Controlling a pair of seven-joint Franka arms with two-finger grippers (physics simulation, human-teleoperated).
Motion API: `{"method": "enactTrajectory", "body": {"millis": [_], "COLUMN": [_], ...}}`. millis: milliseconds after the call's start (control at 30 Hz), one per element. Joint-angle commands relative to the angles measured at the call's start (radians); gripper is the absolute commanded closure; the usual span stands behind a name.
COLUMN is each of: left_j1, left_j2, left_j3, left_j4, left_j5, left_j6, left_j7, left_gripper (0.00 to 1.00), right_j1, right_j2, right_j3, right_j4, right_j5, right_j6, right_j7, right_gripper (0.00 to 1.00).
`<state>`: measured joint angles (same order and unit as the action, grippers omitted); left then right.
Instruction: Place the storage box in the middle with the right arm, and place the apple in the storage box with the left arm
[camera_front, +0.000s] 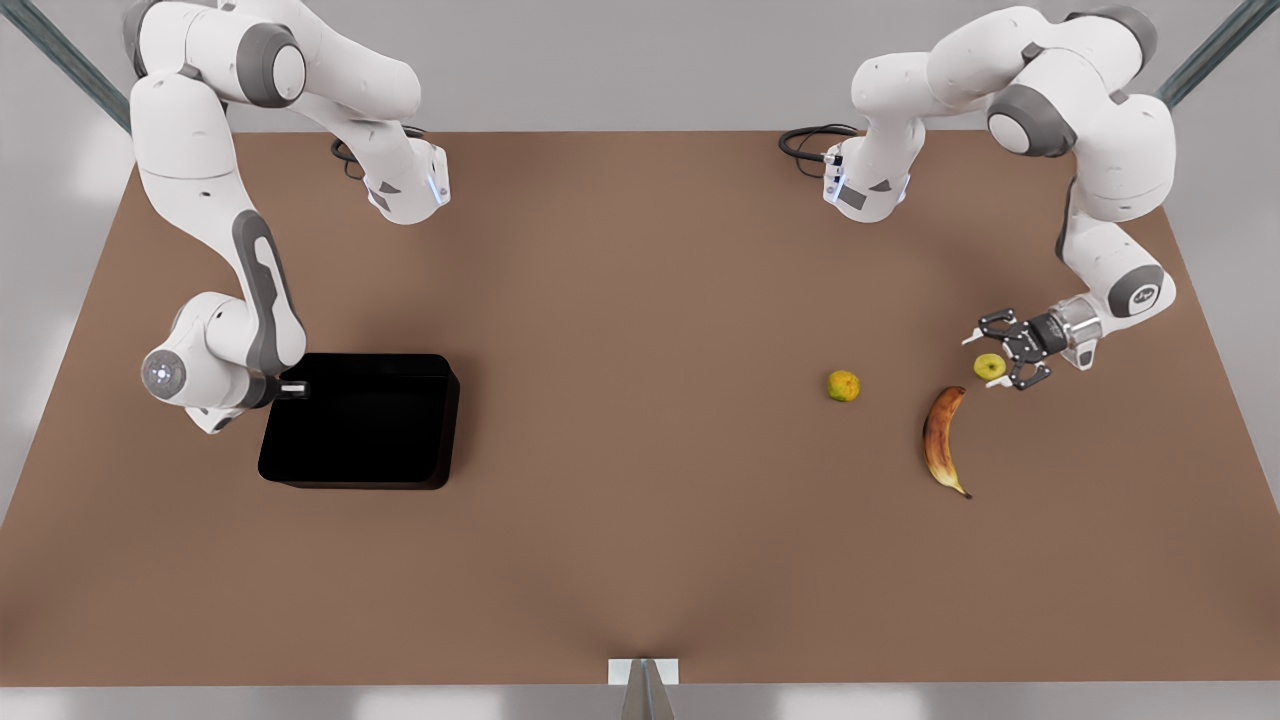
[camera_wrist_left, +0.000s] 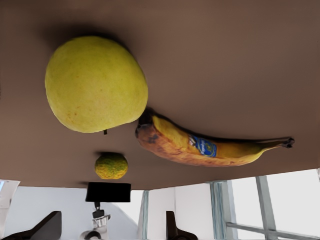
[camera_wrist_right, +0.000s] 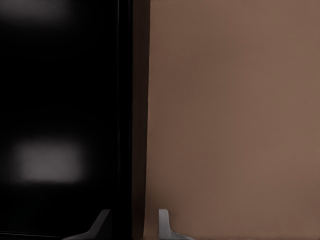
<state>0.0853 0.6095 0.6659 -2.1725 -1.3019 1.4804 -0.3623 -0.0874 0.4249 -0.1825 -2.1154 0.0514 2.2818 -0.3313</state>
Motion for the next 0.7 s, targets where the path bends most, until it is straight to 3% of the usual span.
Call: {"method": "enactTrajectory", "body": {"millis": [0,267,467,667], "left_j1": [0.002,0.062,0.096,0.096], "left_j2": [0.001,0.065,0.099,0.110], "left_j3": [0.000,-0.048,-0.052,-0.054], "left_j4": [0.000,0.031,0.066,0.051], "left_j5": [-0.037,-0.083,-0.074,-0.043], "left_j6": [0.000,-0.009,-0.006,-0.035], "left_j7": [0.002,0.003,0.006,0.034], "left_gripper": [0.00,0.00,0.00,0.00], "right_j1": [0.000,-0.002,-0.002,0.002], "right_j2": [0.002,0.028,0.026,0.017], "right_j3": [0.000,0.008,0.008,0.061], "right_j4": [0.000,0.026,0.049,0.120], "right_j5": [-0.001,-0.001,-0.001,-0.001], "right_j6": [-0.001,-0.018,-0.053,-0.113], "right_j7": [0.000,-0.023,-0.031,-0.029], "right_gripper": [0.67,0.78,0.79,0.79]}}
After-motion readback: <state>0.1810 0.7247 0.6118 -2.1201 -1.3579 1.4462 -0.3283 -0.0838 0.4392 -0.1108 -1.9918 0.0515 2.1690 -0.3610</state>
